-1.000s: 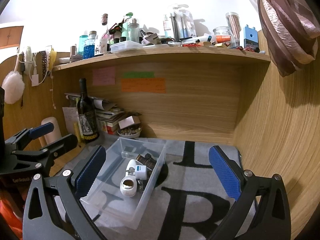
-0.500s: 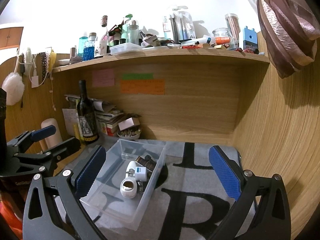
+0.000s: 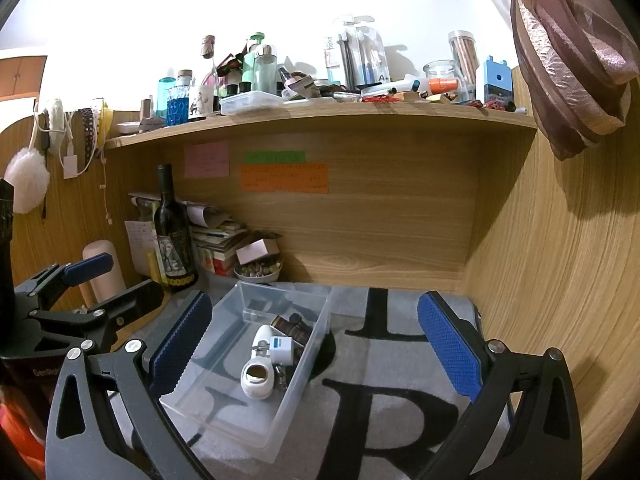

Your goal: Organize rigid objects

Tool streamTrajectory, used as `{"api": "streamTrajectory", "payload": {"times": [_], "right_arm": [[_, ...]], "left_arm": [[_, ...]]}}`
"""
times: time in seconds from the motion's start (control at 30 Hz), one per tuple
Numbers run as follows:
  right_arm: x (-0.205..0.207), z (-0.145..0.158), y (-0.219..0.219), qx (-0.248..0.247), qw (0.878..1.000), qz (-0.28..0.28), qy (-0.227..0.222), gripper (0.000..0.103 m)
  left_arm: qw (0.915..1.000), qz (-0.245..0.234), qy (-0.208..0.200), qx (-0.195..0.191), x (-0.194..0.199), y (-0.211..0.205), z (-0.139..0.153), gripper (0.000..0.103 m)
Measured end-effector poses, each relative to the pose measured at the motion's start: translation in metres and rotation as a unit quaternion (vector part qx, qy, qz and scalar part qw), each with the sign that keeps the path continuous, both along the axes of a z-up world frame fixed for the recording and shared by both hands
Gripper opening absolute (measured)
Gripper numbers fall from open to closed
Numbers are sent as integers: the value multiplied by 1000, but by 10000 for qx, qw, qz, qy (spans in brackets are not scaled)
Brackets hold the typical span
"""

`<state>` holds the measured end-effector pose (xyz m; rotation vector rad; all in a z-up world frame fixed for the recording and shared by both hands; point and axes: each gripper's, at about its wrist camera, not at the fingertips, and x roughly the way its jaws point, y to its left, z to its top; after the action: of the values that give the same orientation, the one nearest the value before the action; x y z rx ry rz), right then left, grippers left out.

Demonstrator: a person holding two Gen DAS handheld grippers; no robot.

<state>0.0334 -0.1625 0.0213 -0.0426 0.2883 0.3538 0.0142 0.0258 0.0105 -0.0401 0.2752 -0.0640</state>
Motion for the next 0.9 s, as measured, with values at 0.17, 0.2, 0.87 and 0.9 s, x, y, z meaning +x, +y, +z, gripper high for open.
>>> {"api": "streamTrajectory", "payload": {"times": [0.17,0.2,0.87,0.9], "right_arm": [[-2,0,3,-7,10000,-43,-21,103],[-2,0,3,-3,10000,-50,-18,103],[-1,0,3,-54,10000,-32,-28,103],[0,0,3,-53,10000,-45,-23,103]], "left_arm": [[10000,-6,-24,-7,-2,-1,1,103],[10000,-3,-21,-6,-2,0,1,103],[9999,-86,122,-84,2,0,0,103],[9999,-62,108,-67,2,0,0,103]]}}
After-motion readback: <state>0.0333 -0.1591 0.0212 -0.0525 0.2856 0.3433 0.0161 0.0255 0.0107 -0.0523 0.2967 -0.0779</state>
